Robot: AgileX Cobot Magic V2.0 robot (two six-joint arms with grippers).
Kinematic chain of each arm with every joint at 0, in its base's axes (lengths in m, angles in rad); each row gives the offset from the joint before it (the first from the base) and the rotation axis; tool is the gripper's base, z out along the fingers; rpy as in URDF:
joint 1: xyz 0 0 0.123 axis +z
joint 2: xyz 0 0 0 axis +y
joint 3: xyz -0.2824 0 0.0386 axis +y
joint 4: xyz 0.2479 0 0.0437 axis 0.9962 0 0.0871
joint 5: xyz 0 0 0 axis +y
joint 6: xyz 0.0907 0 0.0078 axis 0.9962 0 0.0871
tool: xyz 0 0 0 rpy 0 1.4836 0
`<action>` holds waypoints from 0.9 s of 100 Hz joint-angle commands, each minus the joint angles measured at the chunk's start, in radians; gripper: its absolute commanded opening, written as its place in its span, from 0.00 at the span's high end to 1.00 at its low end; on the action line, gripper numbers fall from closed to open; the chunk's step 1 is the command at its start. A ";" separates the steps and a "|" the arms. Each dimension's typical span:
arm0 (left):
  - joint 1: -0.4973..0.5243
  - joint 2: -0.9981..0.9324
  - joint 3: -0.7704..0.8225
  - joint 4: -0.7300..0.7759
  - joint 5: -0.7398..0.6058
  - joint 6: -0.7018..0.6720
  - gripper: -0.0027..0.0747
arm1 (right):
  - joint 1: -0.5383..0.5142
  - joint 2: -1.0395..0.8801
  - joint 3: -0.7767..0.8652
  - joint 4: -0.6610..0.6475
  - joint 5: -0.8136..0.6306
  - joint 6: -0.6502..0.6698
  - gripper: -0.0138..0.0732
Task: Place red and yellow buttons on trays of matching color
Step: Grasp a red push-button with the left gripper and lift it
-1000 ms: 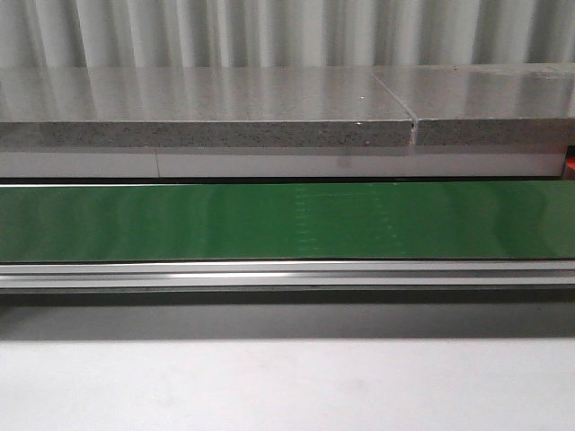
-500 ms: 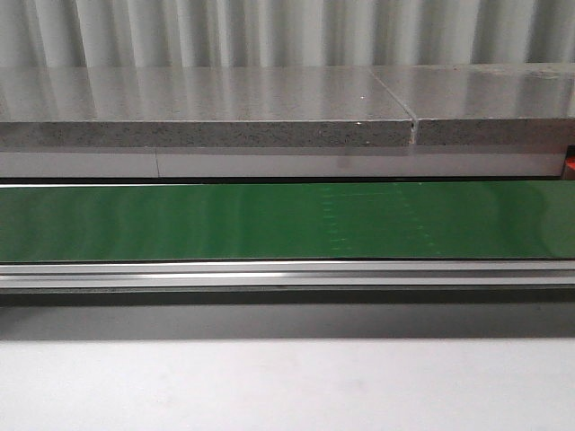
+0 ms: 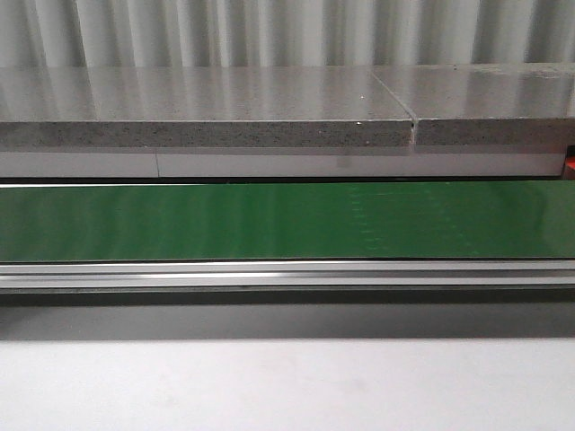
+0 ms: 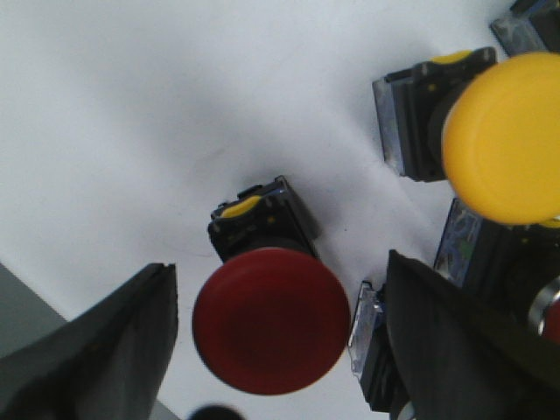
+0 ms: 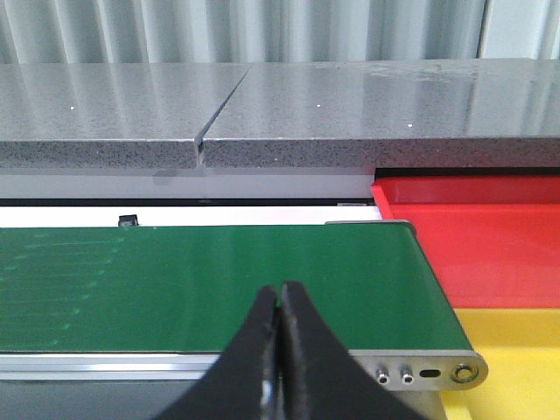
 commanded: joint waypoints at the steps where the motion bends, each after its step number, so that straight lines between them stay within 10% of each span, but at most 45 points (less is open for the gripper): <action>1: 0.003 -0.024 -0.027 -0.019 -0.020 0.007 0.41 | -0.001 -0.021 -0.020 -0.006 -0.080 -0.002 0.94; 28: 0.003 -0.031 -0.027 -0.011 -0.024 0.021 0.80 | -0.001 -0.021 -0.020 -0.006 -0.080 -0.002 0.94; 90: -0.146 -0.348 -0.187 -0.002 0.161 0.110 0.80 | -0.001 -0.021 -0.020 -0.006 -0.080 -0.002 0.94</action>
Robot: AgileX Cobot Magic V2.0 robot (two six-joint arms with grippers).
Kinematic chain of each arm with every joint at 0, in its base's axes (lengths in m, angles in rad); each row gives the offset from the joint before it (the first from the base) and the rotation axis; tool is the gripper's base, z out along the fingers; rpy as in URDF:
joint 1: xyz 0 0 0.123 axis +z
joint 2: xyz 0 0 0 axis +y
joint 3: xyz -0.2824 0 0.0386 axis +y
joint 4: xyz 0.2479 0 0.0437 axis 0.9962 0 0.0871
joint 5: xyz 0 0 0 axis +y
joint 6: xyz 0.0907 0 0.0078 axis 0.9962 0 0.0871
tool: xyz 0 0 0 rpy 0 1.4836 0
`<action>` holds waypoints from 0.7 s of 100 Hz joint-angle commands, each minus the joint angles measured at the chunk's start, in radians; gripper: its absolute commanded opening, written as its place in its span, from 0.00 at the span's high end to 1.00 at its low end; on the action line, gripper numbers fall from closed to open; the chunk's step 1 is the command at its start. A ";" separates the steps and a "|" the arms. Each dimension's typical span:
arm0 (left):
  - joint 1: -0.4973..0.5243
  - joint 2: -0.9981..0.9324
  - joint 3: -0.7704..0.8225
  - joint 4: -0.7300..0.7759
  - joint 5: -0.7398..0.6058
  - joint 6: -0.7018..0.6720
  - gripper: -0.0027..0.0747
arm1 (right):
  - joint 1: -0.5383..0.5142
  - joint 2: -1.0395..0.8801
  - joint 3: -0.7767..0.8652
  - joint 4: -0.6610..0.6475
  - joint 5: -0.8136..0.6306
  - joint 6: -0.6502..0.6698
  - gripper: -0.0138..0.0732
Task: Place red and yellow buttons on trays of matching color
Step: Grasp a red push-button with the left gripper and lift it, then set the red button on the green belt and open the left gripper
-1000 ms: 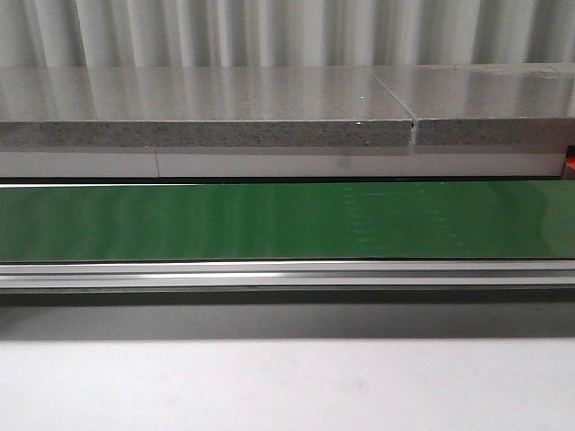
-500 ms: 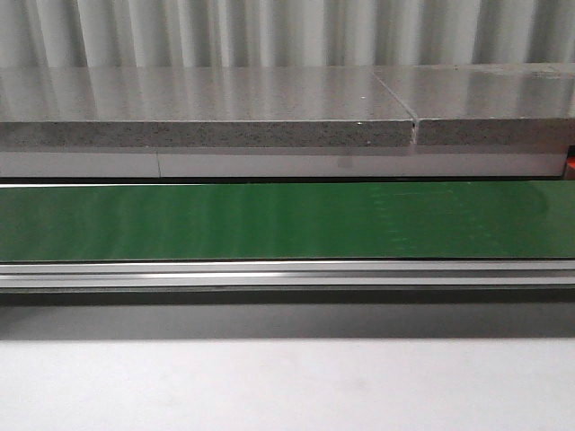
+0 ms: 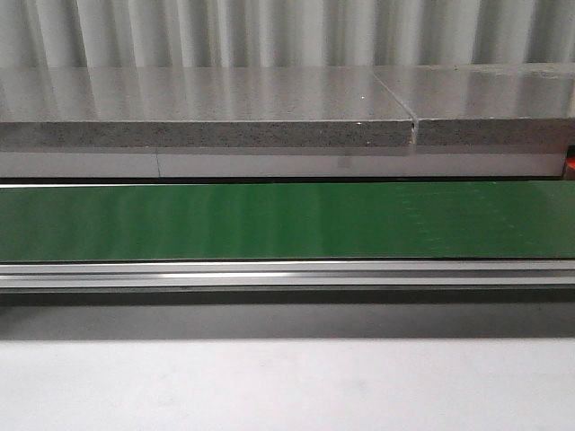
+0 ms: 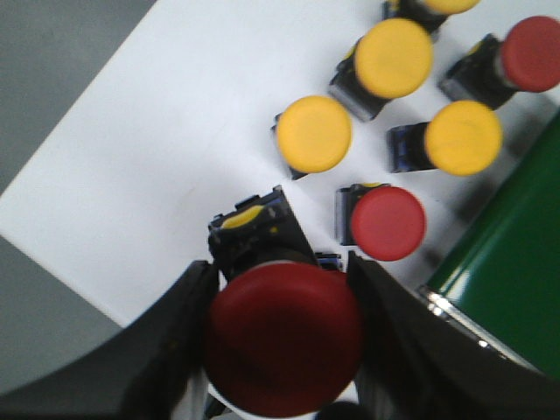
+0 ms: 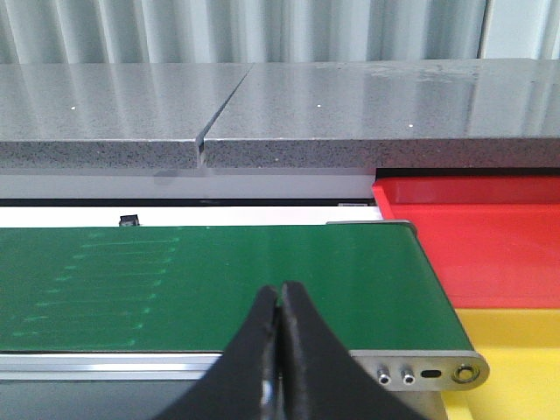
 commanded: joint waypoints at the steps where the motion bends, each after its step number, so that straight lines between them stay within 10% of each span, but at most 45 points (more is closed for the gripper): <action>1: -0.063 -0.031 -0.090 -0.009 0.015 0.007 0.80 | -0.001 -0.021 -0.020 -0.006 -0.080 -0.002 0.94; 70: -0.439 0.229 -0.192 -0.050 0.006 0.007 0.79 | -0.001 -0.021 -0.020 -0.006 -0.080 -0.002 0.94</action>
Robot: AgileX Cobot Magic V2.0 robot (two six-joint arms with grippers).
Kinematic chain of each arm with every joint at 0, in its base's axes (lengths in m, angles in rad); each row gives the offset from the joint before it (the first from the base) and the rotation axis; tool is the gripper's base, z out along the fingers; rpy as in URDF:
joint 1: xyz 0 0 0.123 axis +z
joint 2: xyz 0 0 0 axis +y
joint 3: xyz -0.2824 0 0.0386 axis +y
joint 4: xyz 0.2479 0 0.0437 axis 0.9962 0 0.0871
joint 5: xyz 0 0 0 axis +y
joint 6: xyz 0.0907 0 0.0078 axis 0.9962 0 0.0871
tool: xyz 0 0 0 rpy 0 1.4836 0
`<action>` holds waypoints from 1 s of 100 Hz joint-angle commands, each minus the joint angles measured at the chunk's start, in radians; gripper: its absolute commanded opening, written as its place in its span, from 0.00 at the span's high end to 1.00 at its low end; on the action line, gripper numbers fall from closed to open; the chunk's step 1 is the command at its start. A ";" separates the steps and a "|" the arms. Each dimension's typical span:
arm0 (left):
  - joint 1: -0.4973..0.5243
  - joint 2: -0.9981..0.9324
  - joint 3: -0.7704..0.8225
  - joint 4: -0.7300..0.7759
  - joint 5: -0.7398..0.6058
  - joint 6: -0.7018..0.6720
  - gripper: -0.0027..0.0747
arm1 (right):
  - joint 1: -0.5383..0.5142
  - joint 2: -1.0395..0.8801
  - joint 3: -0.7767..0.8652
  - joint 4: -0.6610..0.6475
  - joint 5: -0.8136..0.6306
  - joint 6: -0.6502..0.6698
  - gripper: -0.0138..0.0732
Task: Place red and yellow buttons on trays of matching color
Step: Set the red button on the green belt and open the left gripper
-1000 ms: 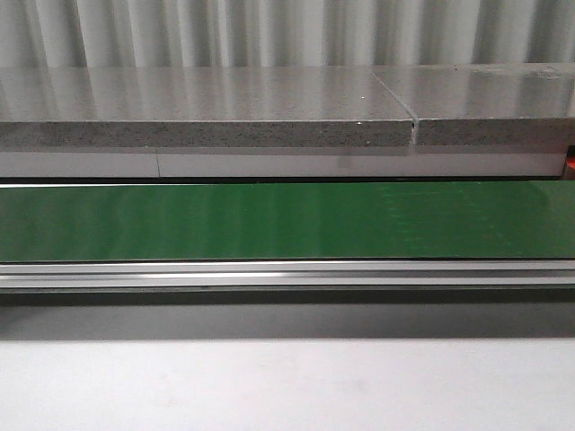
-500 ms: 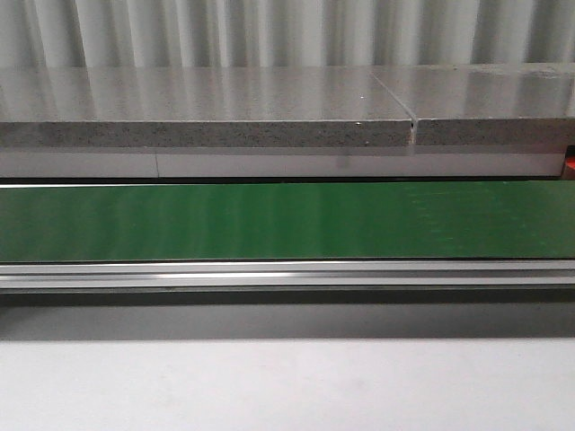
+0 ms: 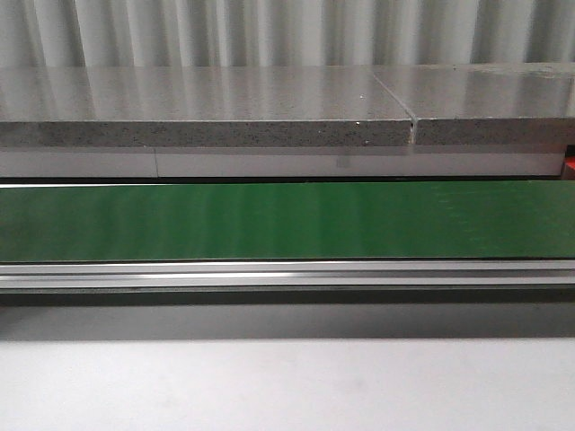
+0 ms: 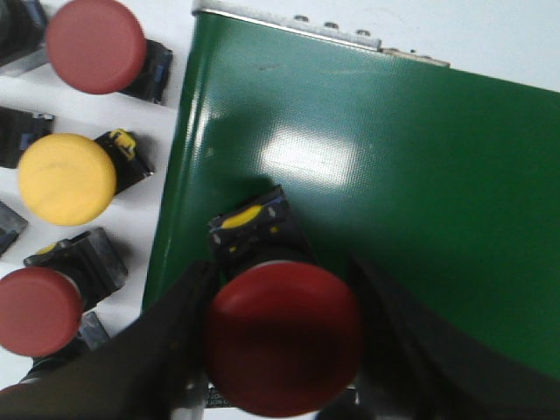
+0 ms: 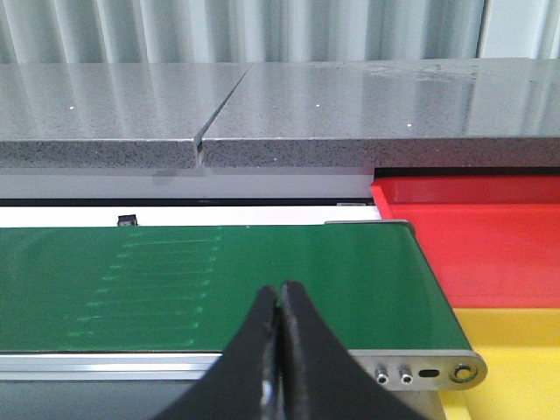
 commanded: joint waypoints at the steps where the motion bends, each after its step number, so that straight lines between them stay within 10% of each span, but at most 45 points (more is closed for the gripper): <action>1: -0.018 -0.019 -0.034 -0.013 -0.027 -0.001 0.79 | -0.001 -0.021 -0.020 -0.006 -0.080 -0.002 0.94; 34: -0.017 -0.003 -0.038 -0.029 -0.056 -0.001 0.28 | -0.001 -0.021 -0.020 -0.006 -0.080 -0.002 0.94; 100: 0.206 0.068 -0.272 0.062 0.056 -0.052 0.35 | -0.001 -0.021 -0.020 -0.006 -0.080 -0.002 0.94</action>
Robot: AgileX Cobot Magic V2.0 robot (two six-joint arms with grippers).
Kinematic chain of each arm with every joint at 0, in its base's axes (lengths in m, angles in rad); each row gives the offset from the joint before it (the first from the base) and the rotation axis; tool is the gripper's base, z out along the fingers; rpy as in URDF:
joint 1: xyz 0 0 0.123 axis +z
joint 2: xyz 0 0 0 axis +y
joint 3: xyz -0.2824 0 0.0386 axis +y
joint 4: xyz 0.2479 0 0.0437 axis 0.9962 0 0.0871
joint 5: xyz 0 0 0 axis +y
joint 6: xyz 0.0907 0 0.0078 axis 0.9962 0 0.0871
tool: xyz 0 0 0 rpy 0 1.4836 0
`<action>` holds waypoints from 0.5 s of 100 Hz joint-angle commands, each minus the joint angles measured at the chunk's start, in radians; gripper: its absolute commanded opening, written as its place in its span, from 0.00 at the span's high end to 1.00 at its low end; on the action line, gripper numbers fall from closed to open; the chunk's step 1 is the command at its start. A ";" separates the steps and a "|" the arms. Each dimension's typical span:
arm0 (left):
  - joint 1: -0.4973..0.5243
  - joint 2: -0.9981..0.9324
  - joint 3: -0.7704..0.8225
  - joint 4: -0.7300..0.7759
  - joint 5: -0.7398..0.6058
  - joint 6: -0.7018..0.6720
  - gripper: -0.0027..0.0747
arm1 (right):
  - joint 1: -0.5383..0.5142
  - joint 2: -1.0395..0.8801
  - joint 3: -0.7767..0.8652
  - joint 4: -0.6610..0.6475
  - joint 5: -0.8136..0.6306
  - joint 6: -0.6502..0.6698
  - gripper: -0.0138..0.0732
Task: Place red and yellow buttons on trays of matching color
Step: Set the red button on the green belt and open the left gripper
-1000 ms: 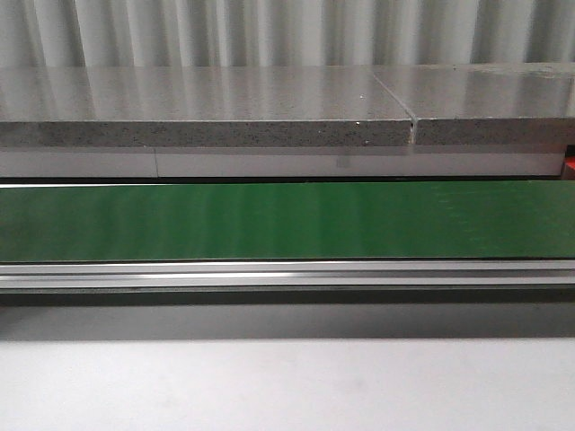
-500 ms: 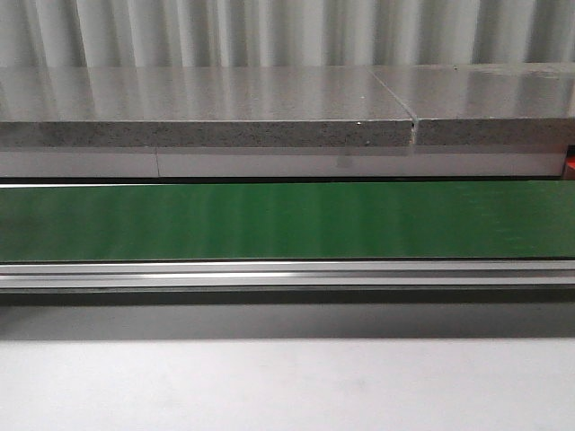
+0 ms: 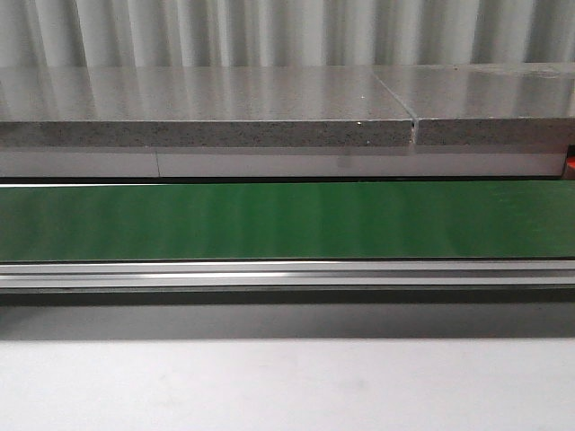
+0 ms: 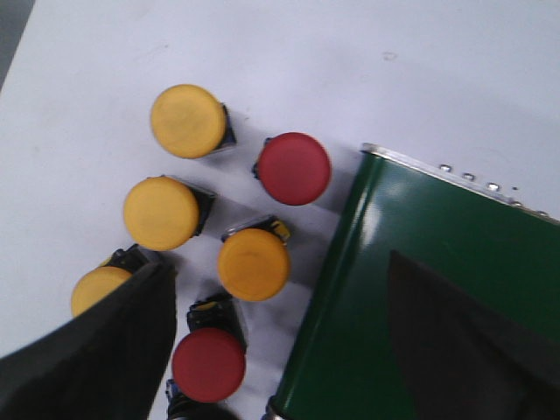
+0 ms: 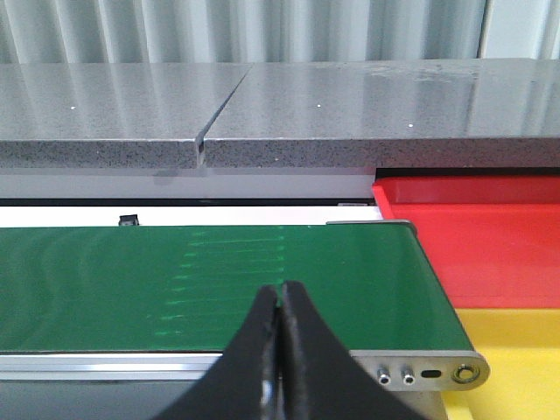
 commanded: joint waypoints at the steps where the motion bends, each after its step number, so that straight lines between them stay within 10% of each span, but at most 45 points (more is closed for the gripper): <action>1: 0.038 -0.017 -0.034 0.000 -0.016 -0.008 0.35 | -0.001 -0.021 -0.020 -0.006 -0.080 -0.002 0.94; 50: 0.099 0.195 -0.211 -0.035 0.002 0.024 0.35 | -0.001 -0.021 -0.020 -0.006 -0.080 -0.002 0.94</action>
